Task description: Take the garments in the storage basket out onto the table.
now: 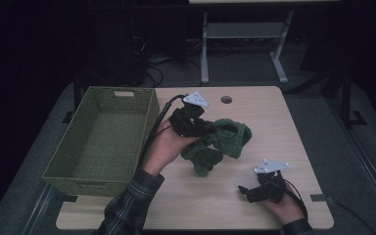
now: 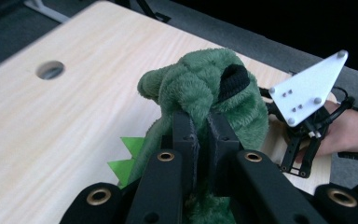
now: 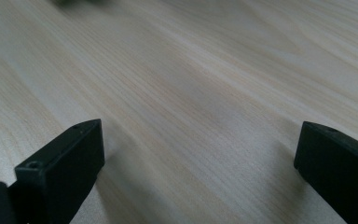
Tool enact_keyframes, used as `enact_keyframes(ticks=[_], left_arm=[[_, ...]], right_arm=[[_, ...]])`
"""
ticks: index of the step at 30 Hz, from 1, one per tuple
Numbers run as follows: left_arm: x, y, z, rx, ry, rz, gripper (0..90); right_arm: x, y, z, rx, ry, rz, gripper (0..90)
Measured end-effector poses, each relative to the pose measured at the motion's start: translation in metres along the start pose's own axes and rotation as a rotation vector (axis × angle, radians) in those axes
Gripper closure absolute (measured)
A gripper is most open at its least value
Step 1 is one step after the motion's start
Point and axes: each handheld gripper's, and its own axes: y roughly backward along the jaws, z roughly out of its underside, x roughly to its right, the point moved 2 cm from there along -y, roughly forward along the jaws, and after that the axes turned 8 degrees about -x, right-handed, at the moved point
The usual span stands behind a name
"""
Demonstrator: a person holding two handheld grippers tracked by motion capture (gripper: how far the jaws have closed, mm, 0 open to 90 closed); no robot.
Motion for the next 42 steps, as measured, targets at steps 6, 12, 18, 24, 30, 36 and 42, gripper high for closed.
enact_keyframes(ticks=[6,12,18,24,30,36,42], left_arm=[[-0.008,-0.042,0.023,-0.059,0.033,0.033,83.7],[-0.018,-0.072,0.039,-0.114,0.049,0.048,83.5],[-0.028,-0.093,0.056,-0.162,0.075,0.049,82.5],[-0.035,-0.102,0.068,-0.17,0.099,0.057,75.1],[-0.032,-0.083,0.062,-0.103,0.095,0.077,50.8],[-0.021,-0.065,0.063,-0.083,0.073,0.048,38.8],[-0.016,-0.051,0.074,-0.078,0.072,0.038,38.0]], right_arm=[[0.0,0.0,0.0,0.0,-0.001,0.001,1.2],[0.0,0.0,0.0,-0.001,0.002,0.001,1.2],[0.0,0.0,0.0,-0.002,0.001,0.001,1.2],[0.0,0.0,0.0,-0.001,0.001,0.001,1.2],[0.0,0.0,0.0,-0.001,-0.001,0.0,1.2],[0.0,0.0,0.0,-0.002,0.001,0.001,1.2],[0.0,0.0,0.0,-0.001,0.001,0.001,1.2]])
